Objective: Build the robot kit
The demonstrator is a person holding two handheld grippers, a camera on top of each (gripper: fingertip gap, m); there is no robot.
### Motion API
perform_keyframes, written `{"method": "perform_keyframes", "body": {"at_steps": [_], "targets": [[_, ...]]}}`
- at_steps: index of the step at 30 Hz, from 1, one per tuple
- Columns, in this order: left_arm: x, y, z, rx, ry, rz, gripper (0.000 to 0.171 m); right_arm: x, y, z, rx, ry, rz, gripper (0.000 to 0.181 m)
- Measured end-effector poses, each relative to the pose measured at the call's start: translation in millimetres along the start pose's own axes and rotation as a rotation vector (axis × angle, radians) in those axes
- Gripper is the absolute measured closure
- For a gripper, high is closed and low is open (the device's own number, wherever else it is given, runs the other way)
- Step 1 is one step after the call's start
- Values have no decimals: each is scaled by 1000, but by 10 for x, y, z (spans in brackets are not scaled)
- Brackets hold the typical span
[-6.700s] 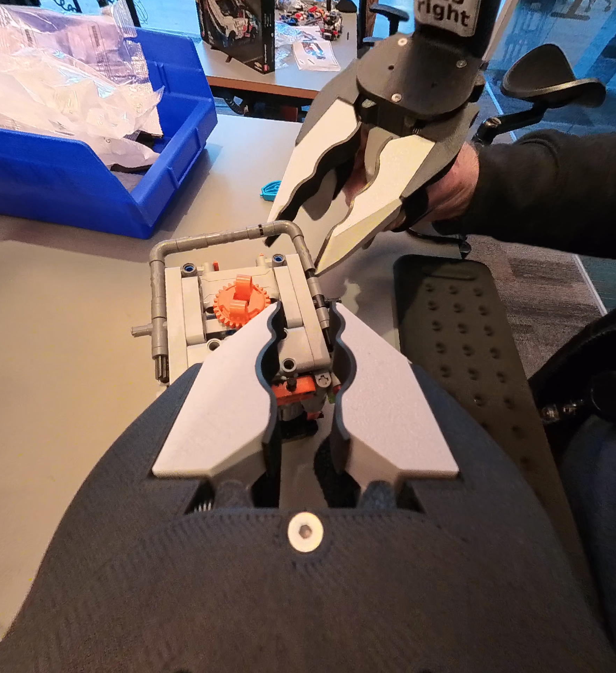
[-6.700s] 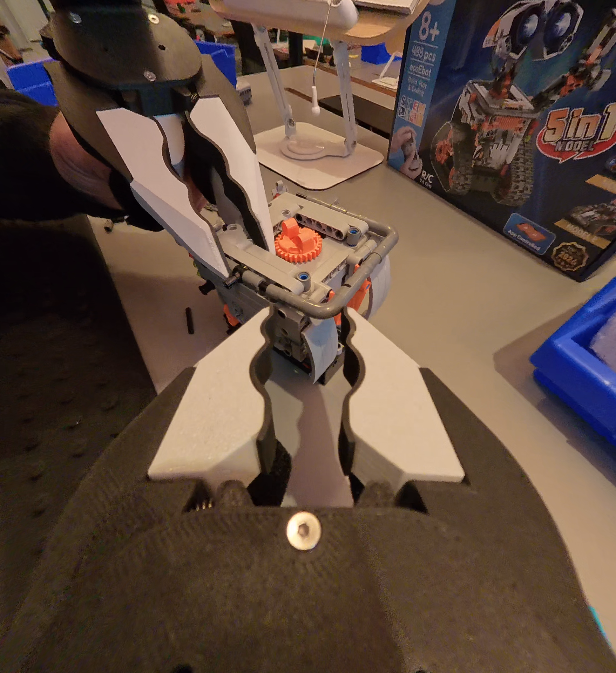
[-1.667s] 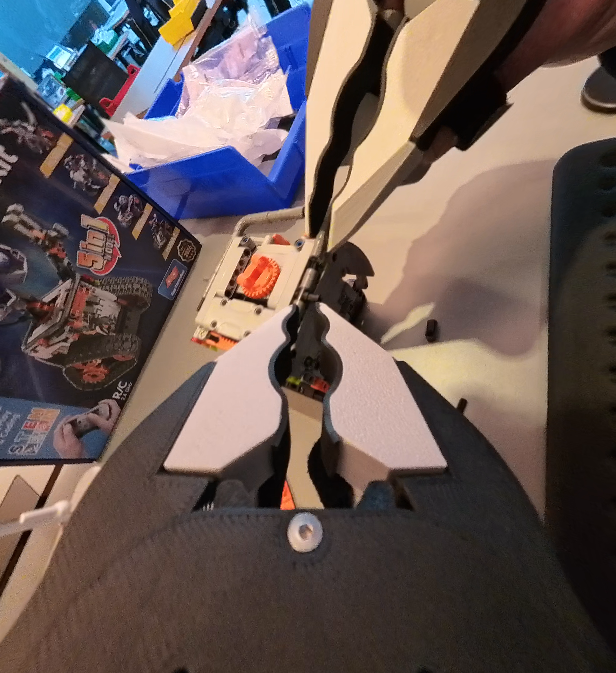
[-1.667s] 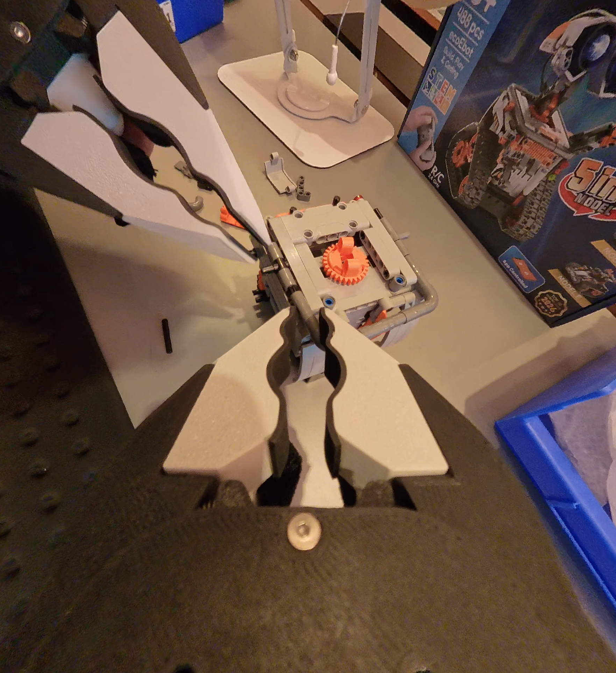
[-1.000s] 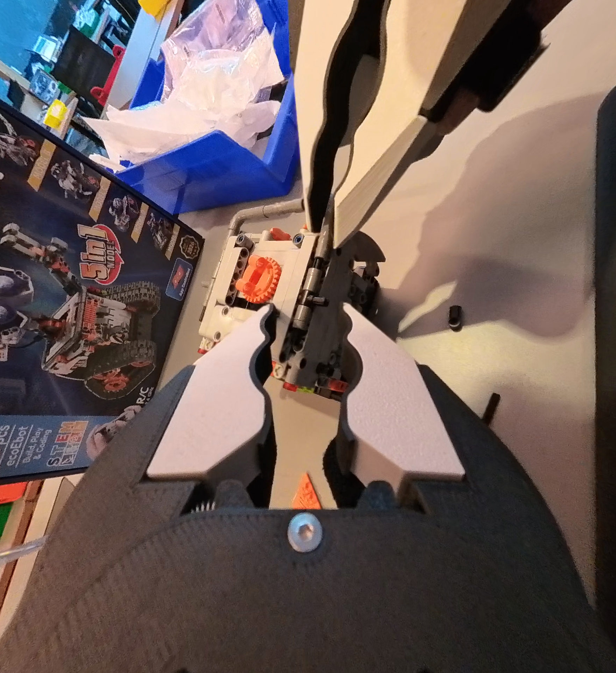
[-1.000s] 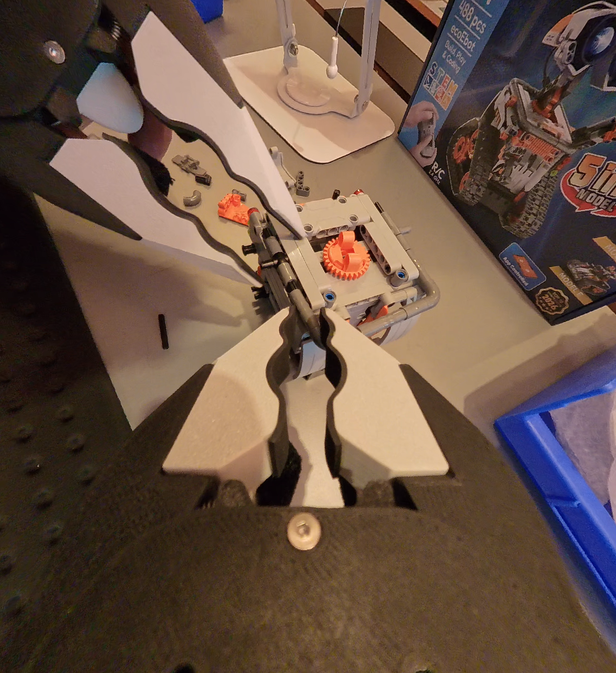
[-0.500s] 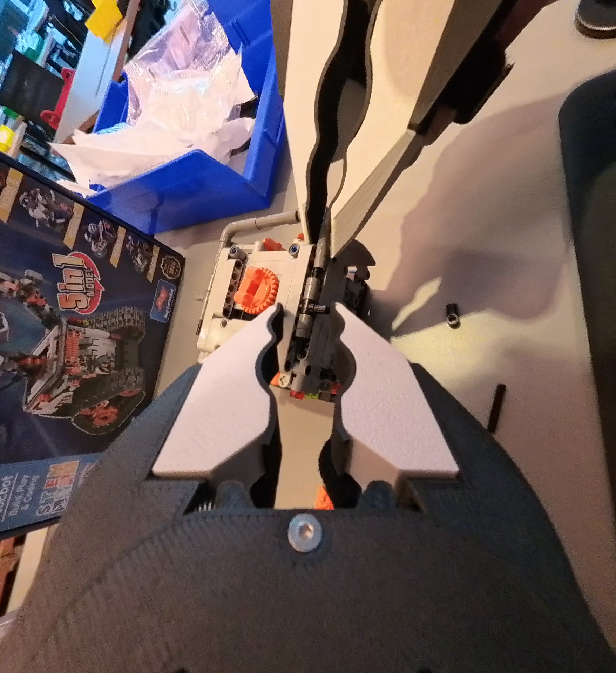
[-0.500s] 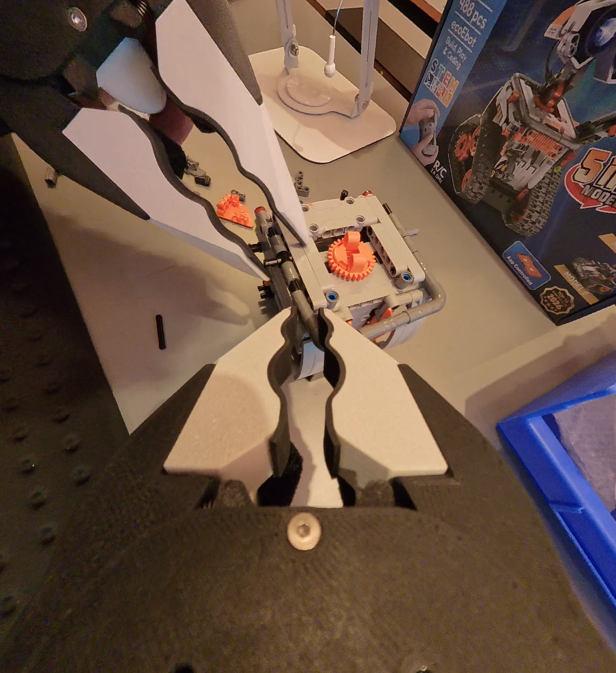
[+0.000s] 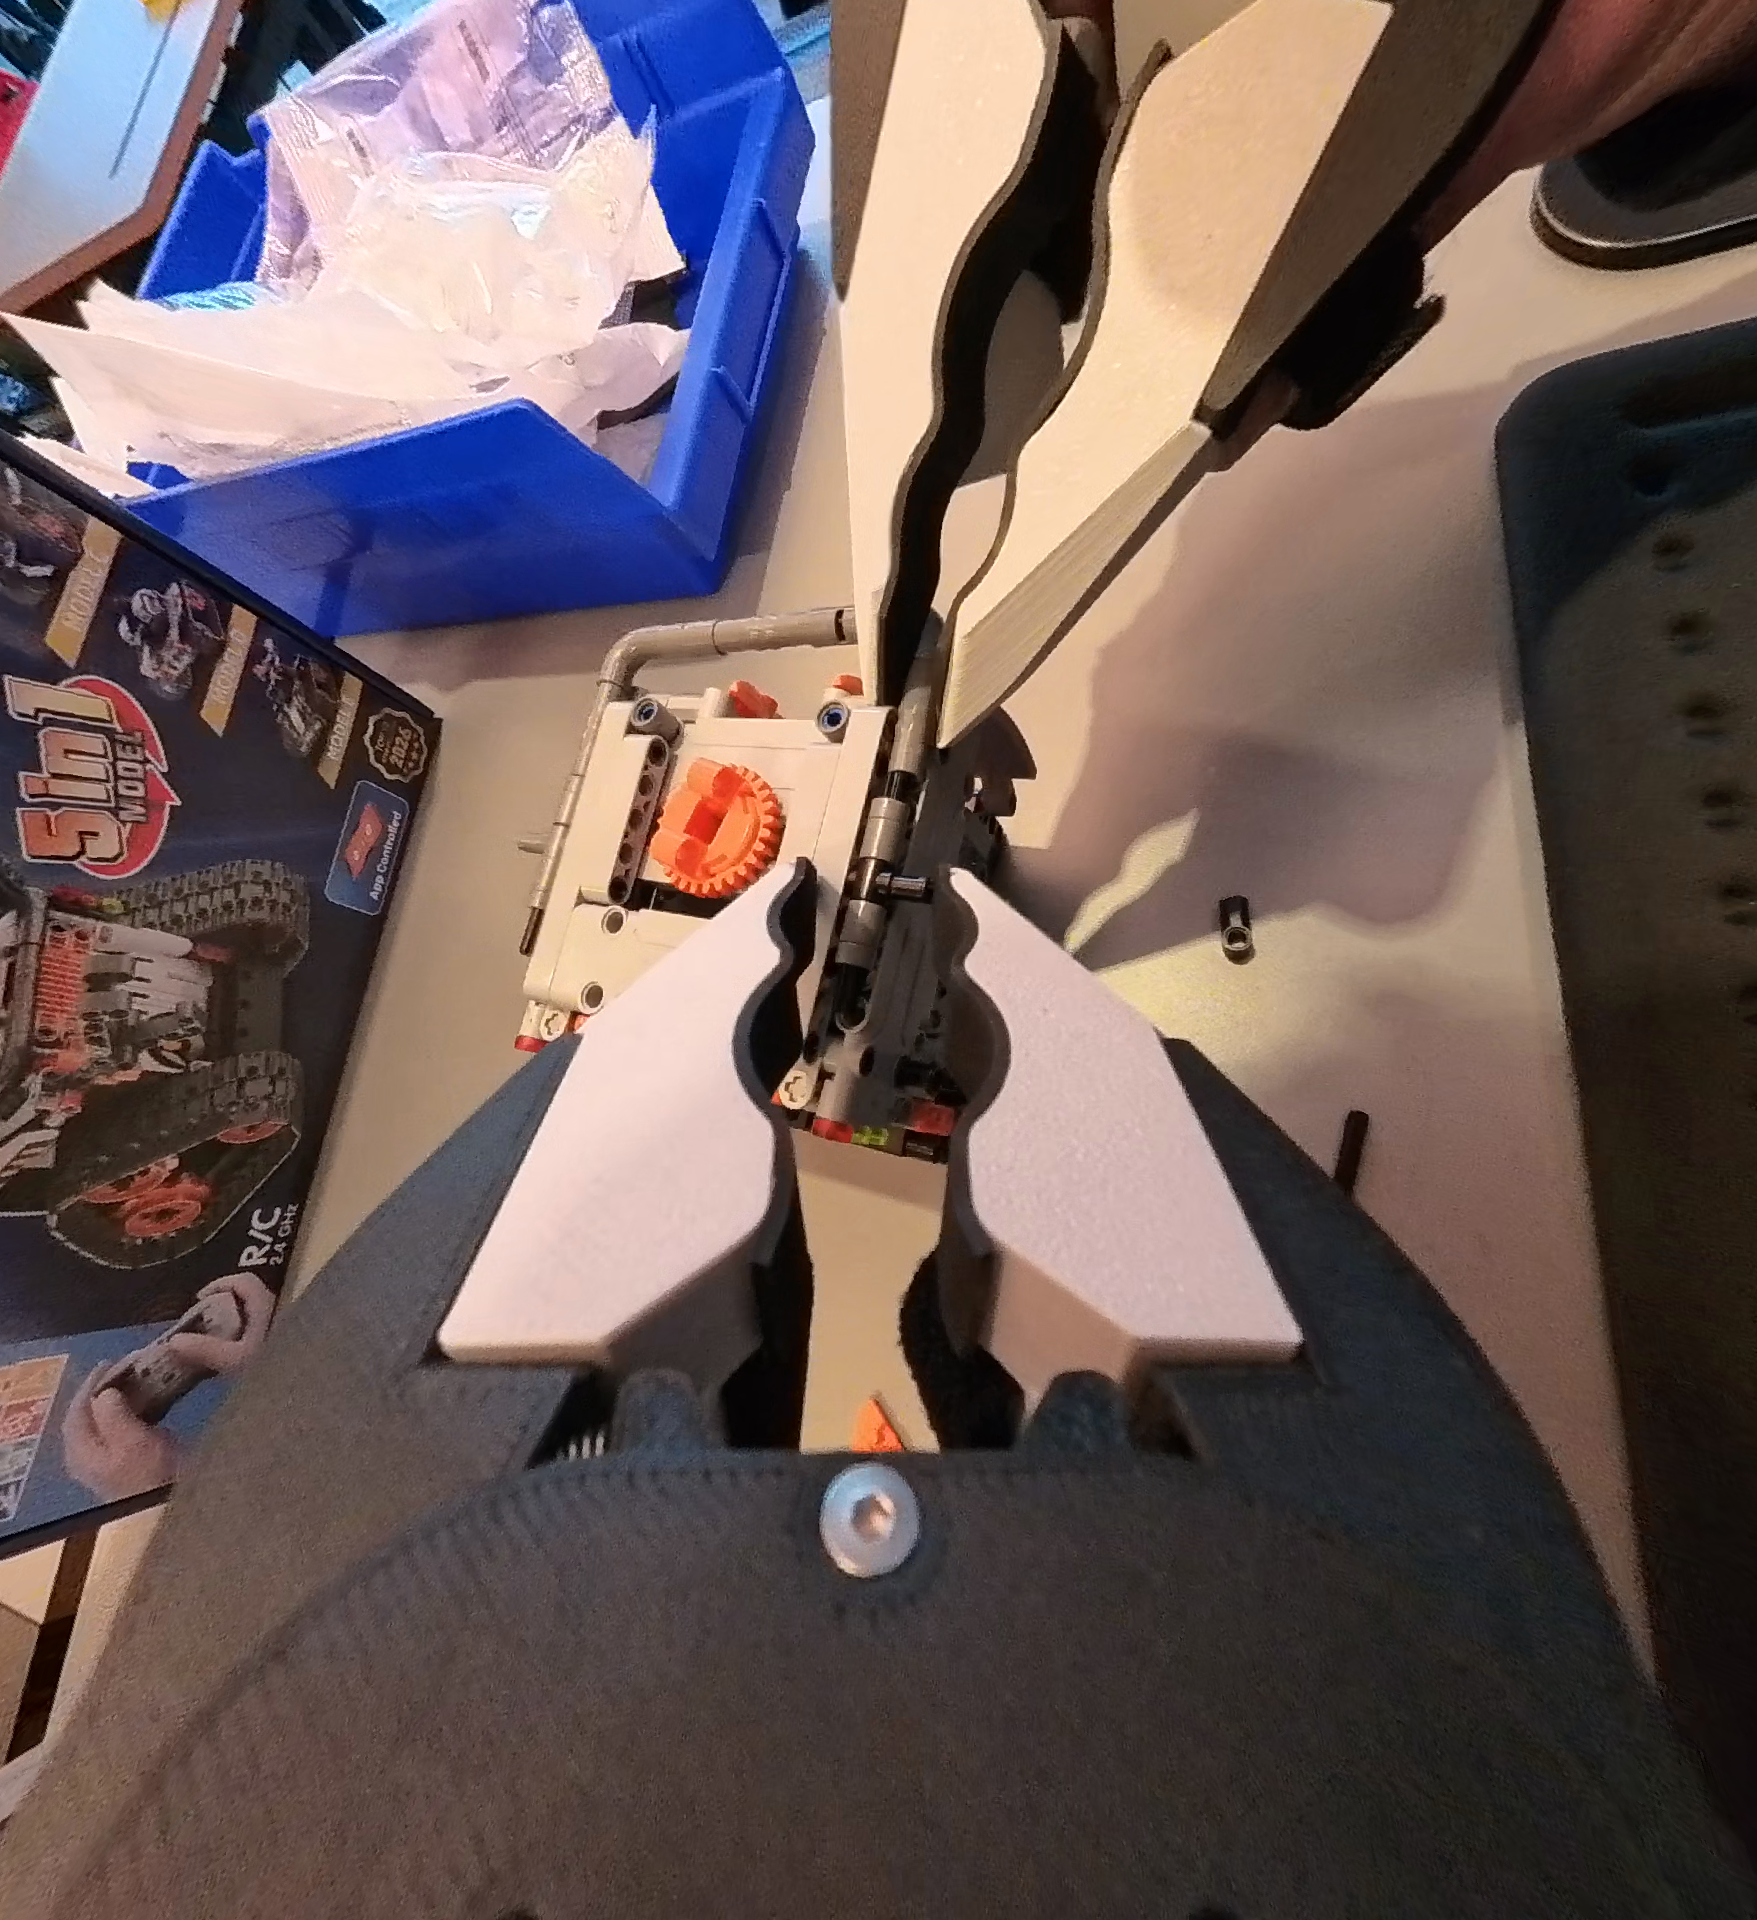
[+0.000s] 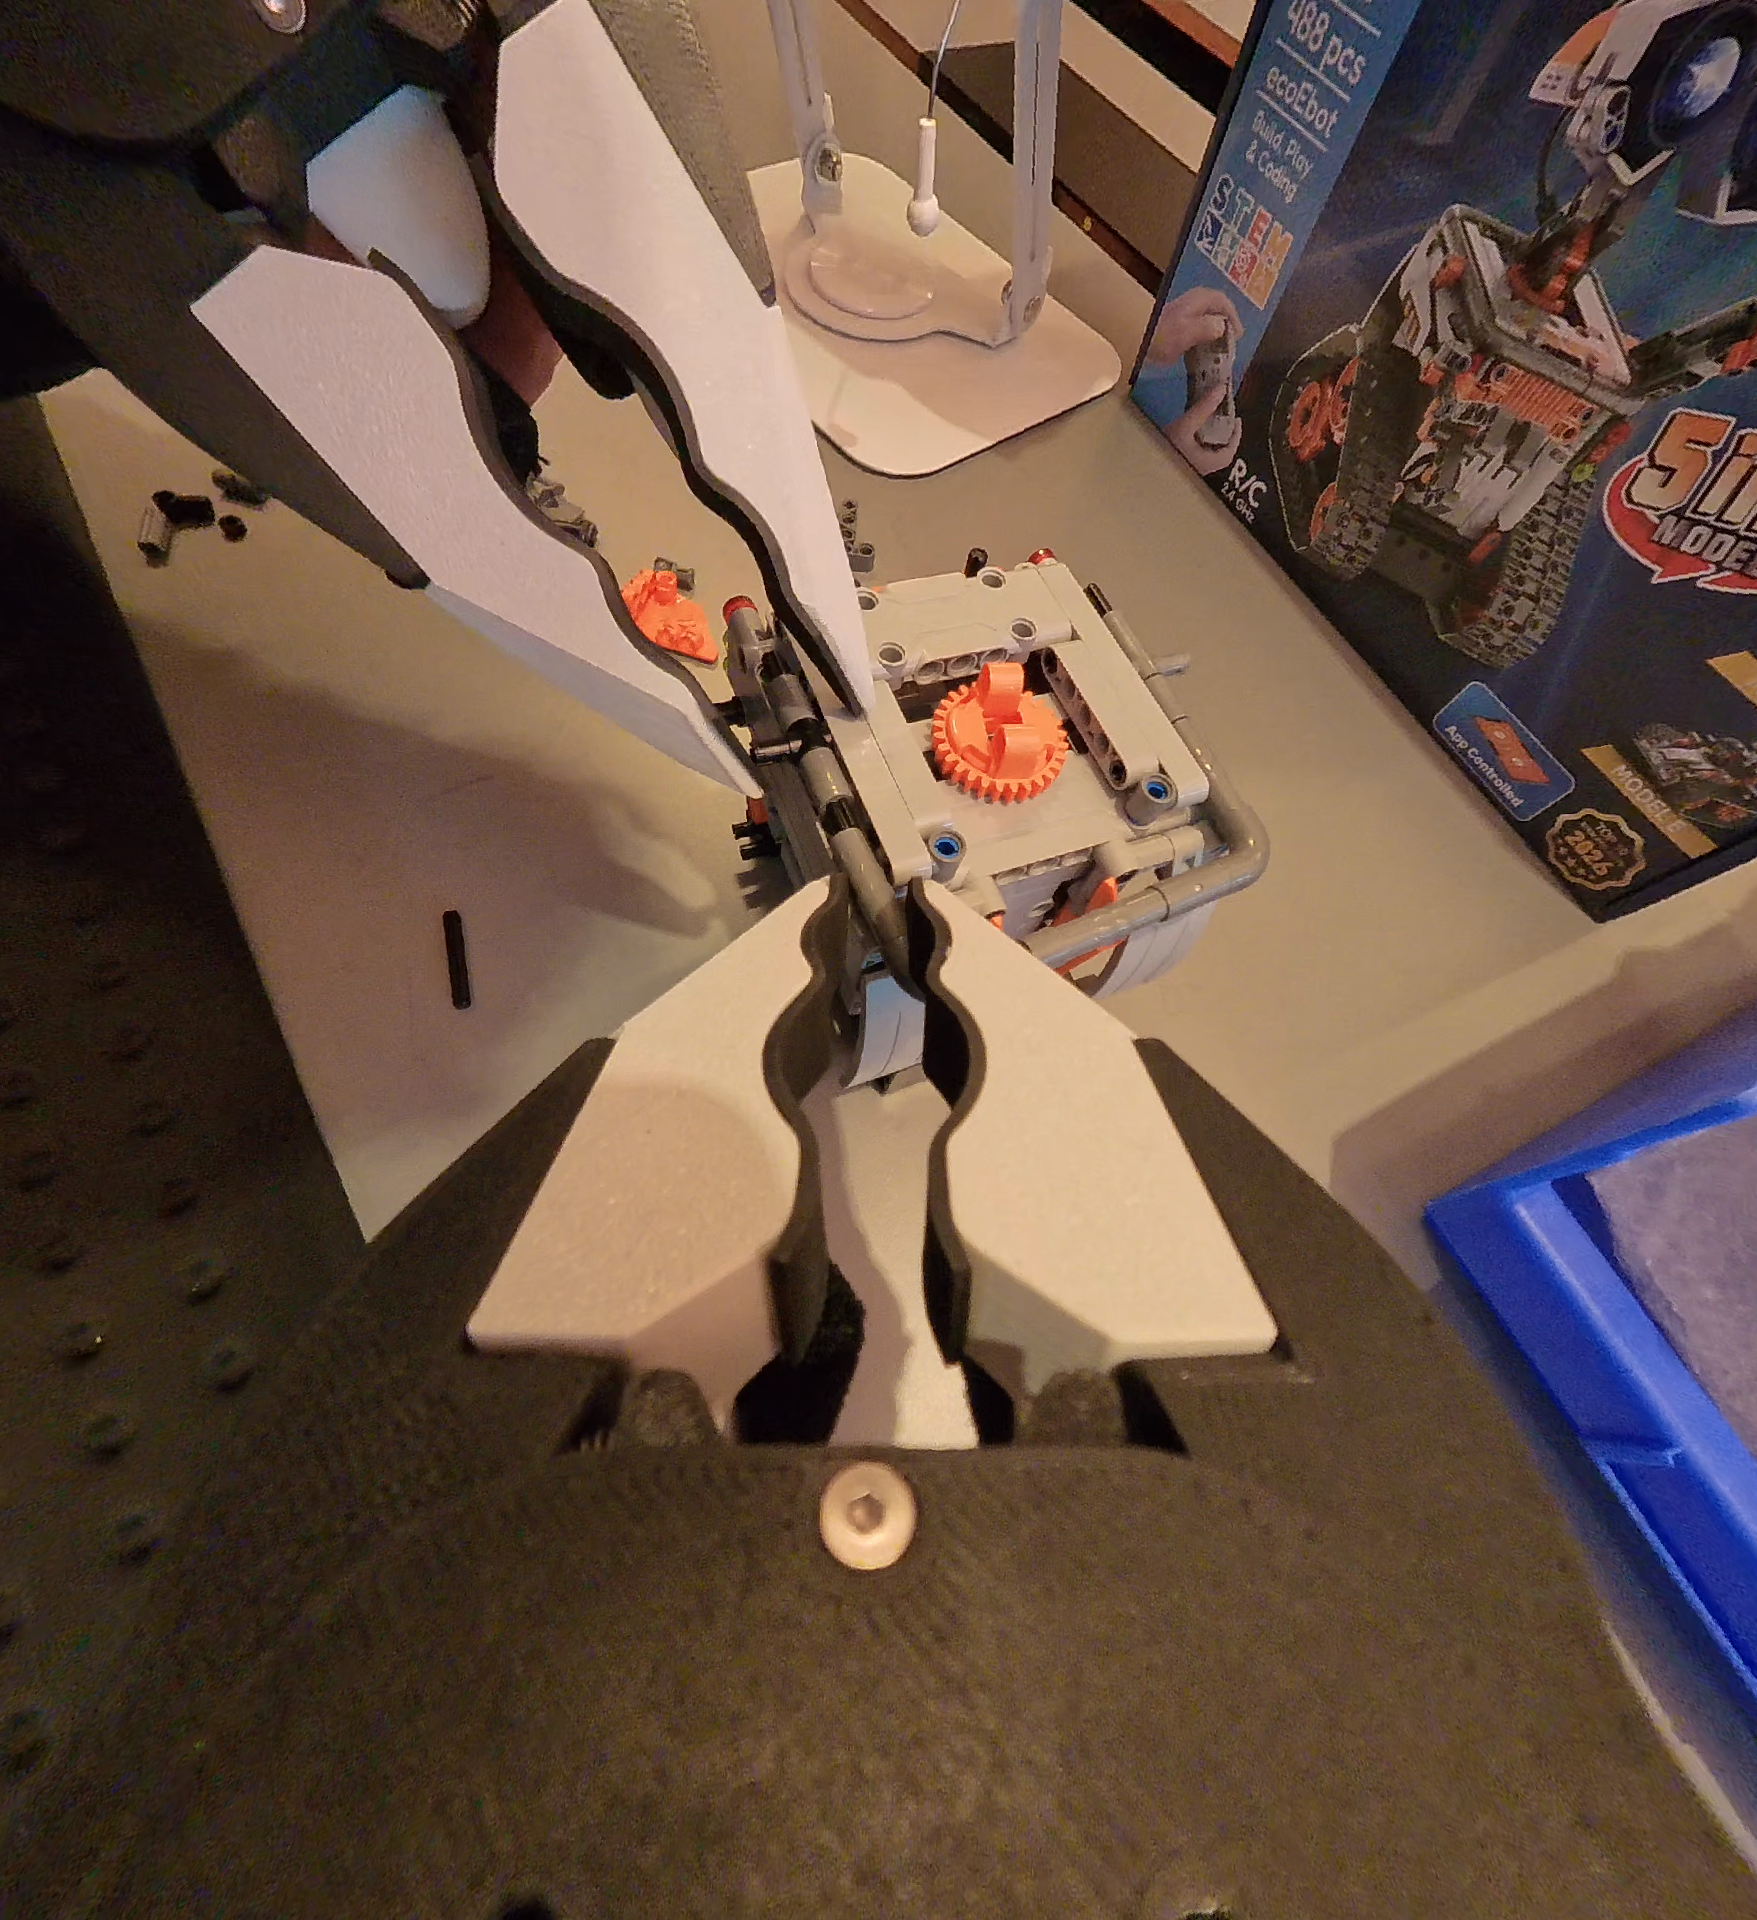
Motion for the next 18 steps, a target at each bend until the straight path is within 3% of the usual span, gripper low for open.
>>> {"method": "perform_keyframes", "body": {"at_steps": [4,6,7,9,14,18], "targets": [[9,-1,-9,-38,-2,41,153,-1,-2,5,-9,-1,3,174],[-20,82,-77,-75,36,135,171,10,-16,11,-13,-4,0,174],[25,133,-30,-99,-3,177,171,18,-27,9,-18,-4,0,174],[74,137,27,-37,-29,141,171,25,-29,10,-23,-3,7,174],[-155,78,-52,-65,56,137,171,-20,0,15,-10,5,12,174],[-166,44,-15,67,14,-27,151,-63,-18,-91,-34,39,7,171]]}}
Point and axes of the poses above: each gripper's, where its closed fingertips meet, x out along the fingers, z out of its underside, y = z × x across the jaws, the point moved 3 cm from there along -x, back along the fingers
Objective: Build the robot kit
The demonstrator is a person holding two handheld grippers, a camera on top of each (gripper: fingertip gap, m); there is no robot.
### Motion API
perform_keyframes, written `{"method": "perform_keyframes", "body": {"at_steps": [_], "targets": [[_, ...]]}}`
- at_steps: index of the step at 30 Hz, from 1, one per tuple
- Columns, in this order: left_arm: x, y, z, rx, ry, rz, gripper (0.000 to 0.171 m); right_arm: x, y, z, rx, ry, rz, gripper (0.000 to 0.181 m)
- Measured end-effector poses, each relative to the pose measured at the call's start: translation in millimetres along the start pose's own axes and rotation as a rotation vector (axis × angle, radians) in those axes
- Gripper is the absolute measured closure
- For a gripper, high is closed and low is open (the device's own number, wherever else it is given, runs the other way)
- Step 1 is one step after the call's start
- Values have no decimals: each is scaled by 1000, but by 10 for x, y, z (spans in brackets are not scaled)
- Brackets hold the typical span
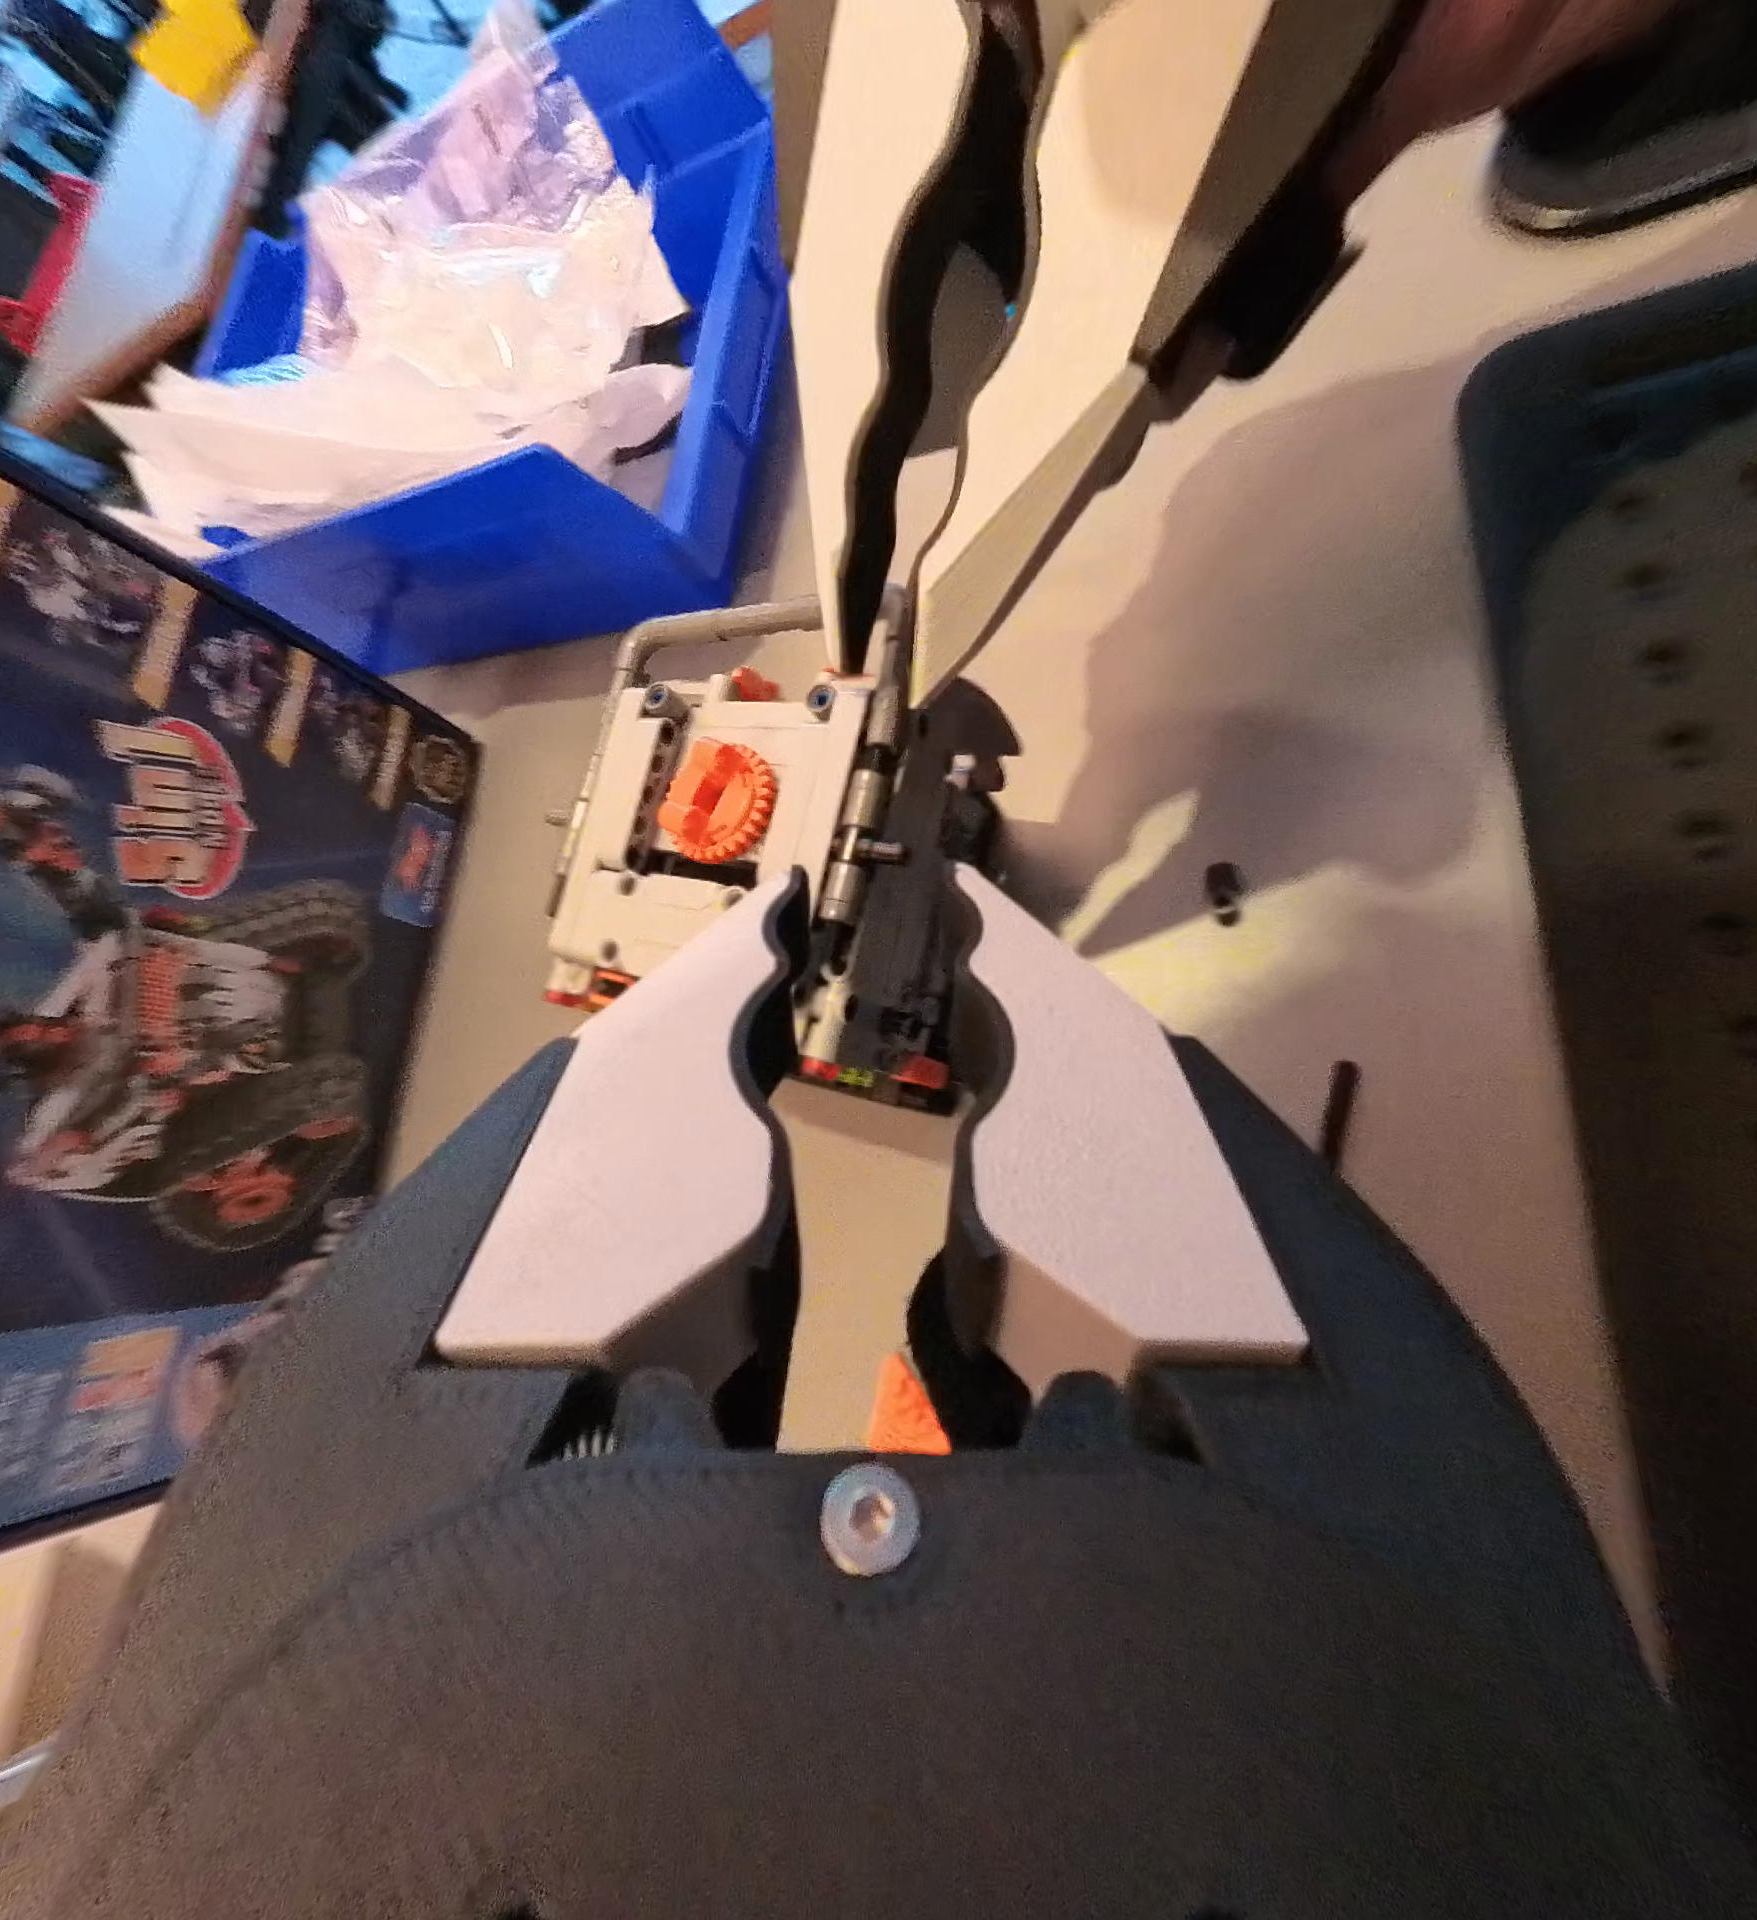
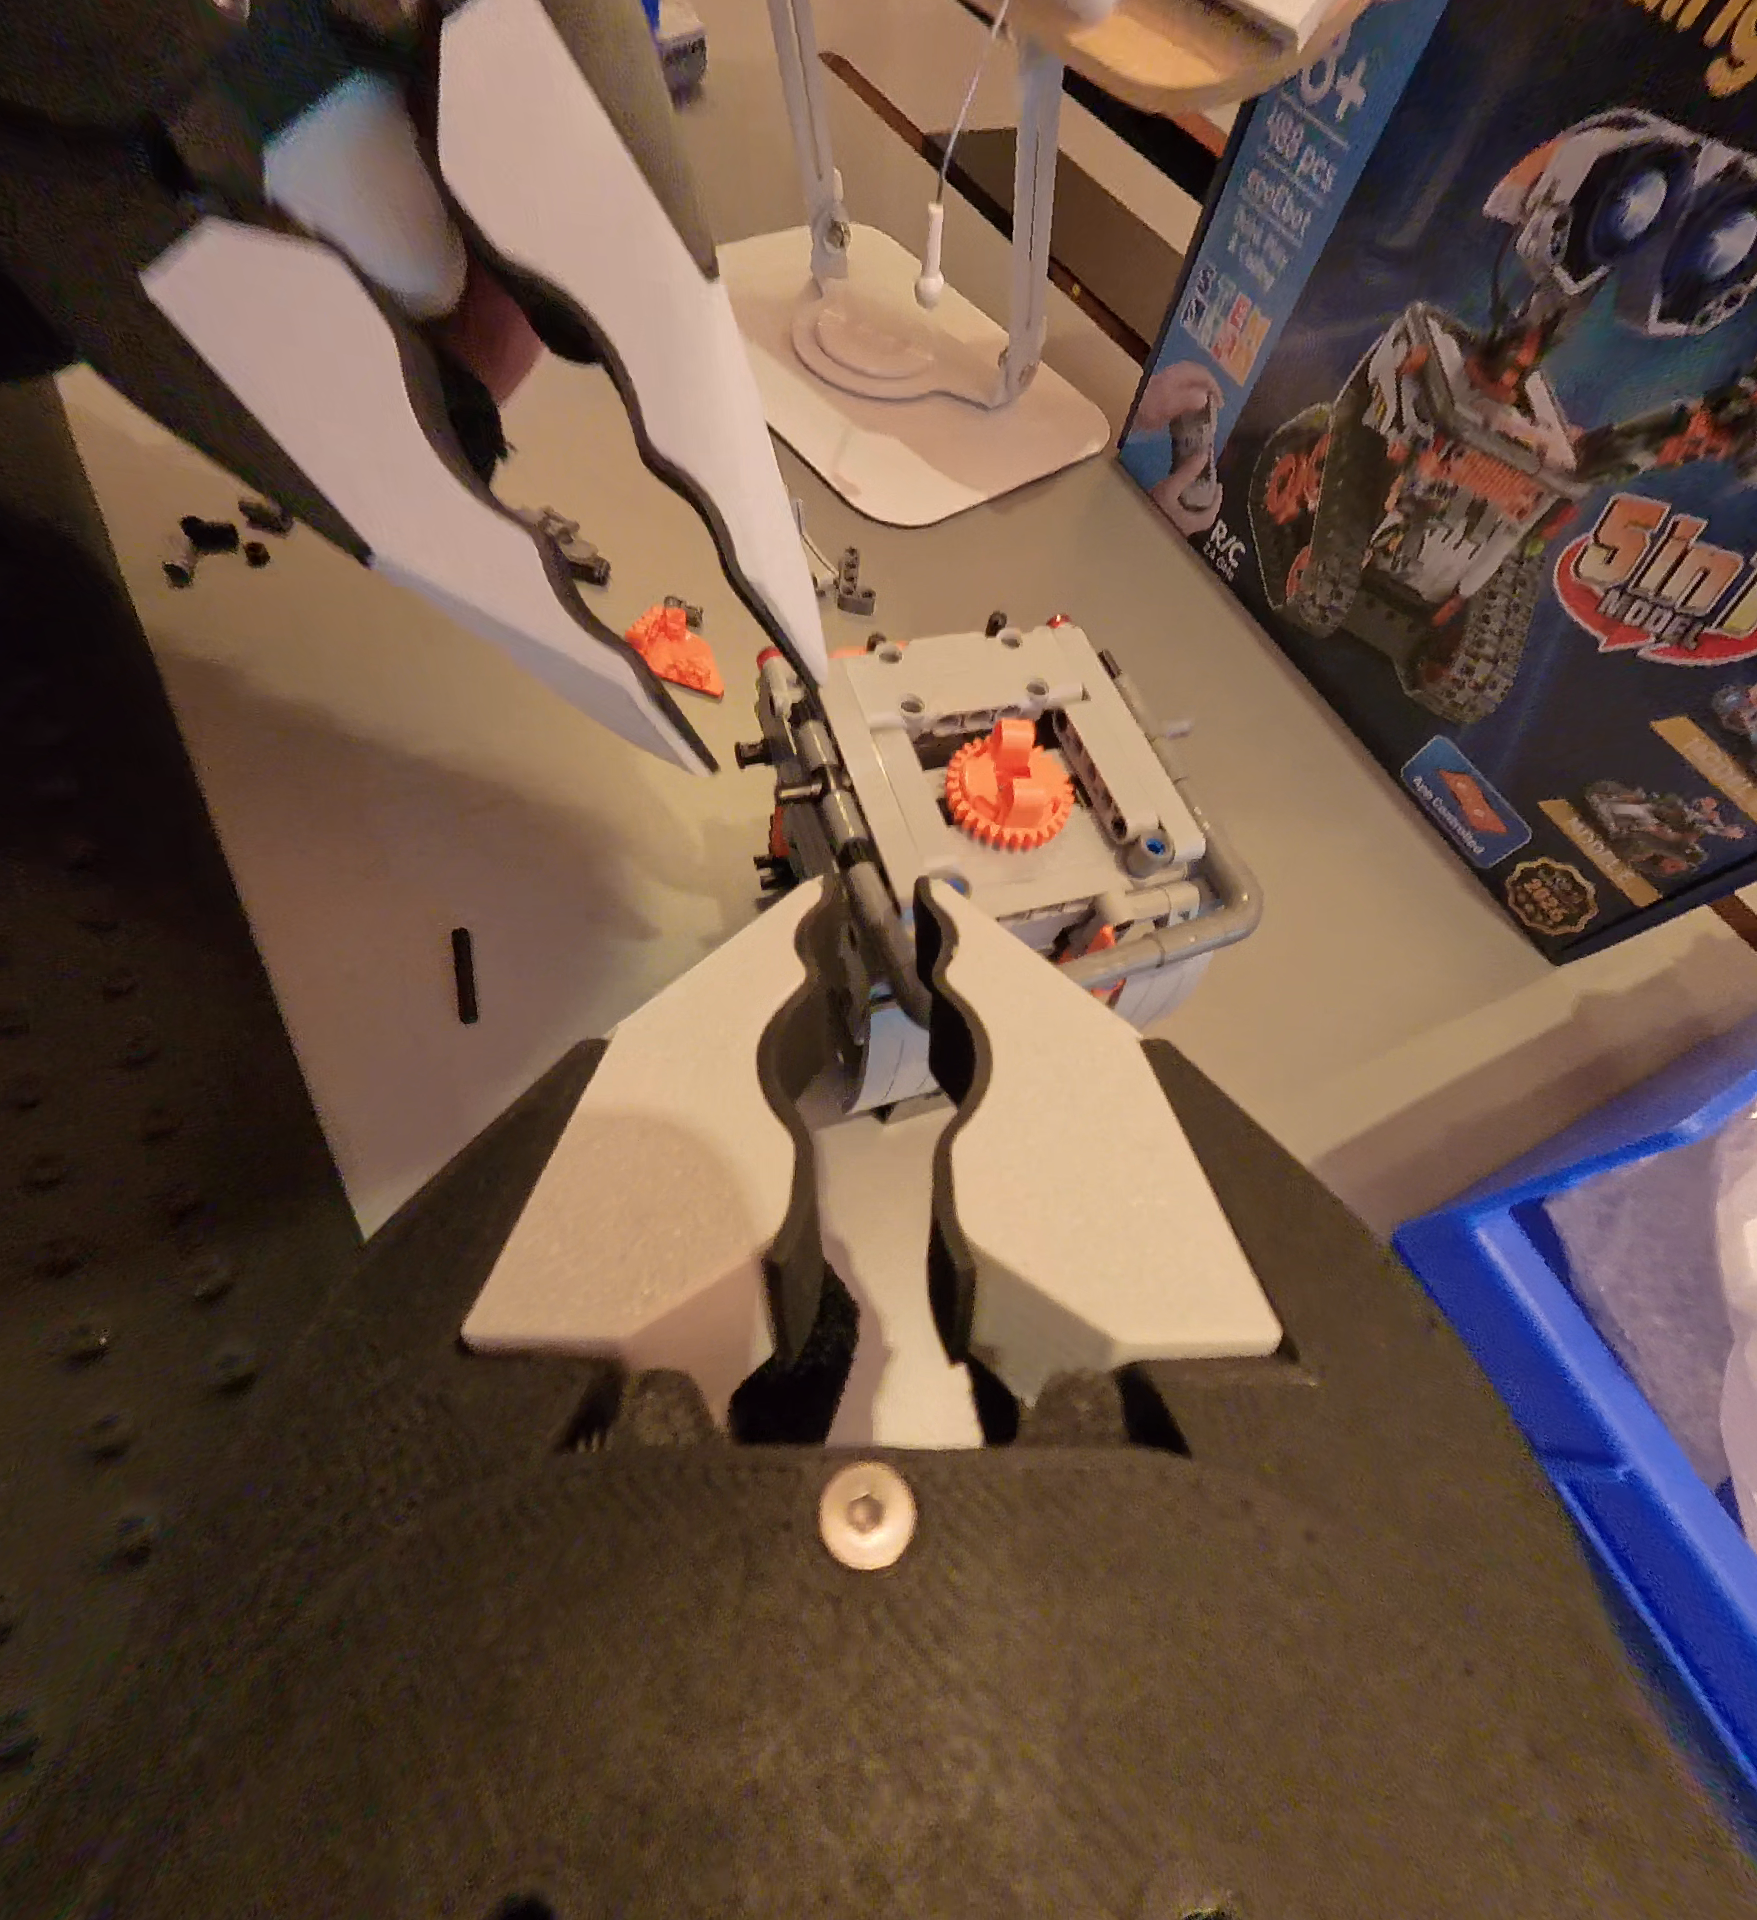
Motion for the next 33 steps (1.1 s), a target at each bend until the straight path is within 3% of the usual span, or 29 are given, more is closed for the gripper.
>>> {"method": "perform_keyframes", "body": {"at_steps": [4,9,14,19,22,28,33], "targets": [[104,10,33,80,-39,-63,147,81,-7,-87,-13,15,-45,166],[179,7,10,134,-43,-118,156,180,99,-51,82,2,-57,181],[192,6,8,153,-44,-142,158,194,117,-45,102,-28,-81,181],[186,24,-5,148,-54,-108,160,193,103,-39,106,-33,-94,181],[176,23,-46,121,-46,-65,171,212,87,-48,104,-32,-103,181],[81,0,-66,82,-7,-42,171,210,91,-50,112,-25,-102,181],[-67,-140,167,41,-61,-86,156,206,87,-47,117,-16,-108,181]]}}
Point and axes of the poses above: each gripper's, where its closed fingertips meet, x out along the fingers, z out of its underside, y = z × x across the jaws, the point moved 3 cm from there along -x, back along the fingers
